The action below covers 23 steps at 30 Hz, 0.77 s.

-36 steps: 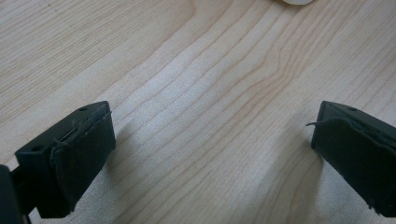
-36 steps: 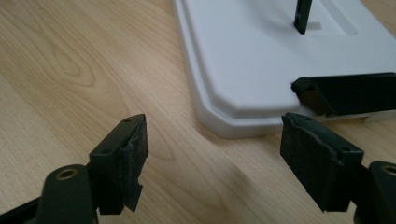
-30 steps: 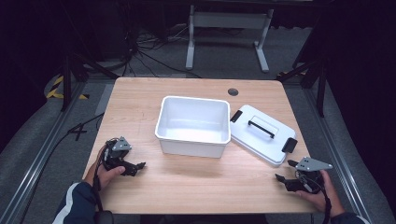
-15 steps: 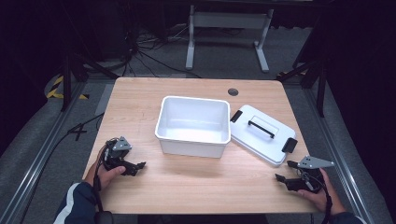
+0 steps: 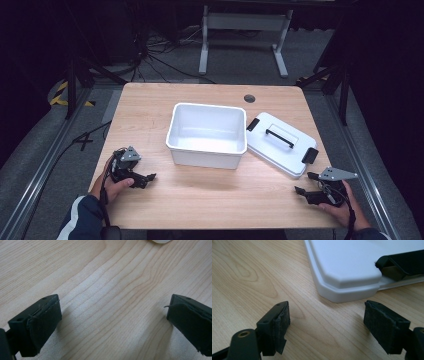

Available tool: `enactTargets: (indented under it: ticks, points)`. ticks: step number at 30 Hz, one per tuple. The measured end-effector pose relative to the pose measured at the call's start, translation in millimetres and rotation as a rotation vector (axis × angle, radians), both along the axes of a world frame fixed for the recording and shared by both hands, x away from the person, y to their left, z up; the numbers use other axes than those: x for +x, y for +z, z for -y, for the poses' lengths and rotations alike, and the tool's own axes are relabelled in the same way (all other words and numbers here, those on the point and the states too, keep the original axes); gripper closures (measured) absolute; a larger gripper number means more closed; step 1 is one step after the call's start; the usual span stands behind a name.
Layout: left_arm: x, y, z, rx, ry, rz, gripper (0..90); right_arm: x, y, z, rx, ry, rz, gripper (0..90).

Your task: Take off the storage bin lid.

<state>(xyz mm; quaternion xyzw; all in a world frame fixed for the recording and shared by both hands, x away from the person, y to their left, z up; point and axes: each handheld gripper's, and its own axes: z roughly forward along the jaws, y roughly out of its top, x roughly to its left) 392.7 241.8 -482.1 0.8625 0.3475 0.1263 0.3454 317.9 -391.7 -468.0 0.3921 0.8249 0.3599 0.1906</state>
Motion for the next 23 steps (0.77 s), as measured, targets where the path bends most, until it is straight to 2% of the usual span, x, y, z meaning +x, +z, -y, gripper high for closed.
enactTargets:
  ticks: [23]
  points:
    - [0.5,0.2,0.0,0.002,-0.001,0.001,0.0,0.7,0.0,0.3,-0.002,0.007,0.001,21.6]
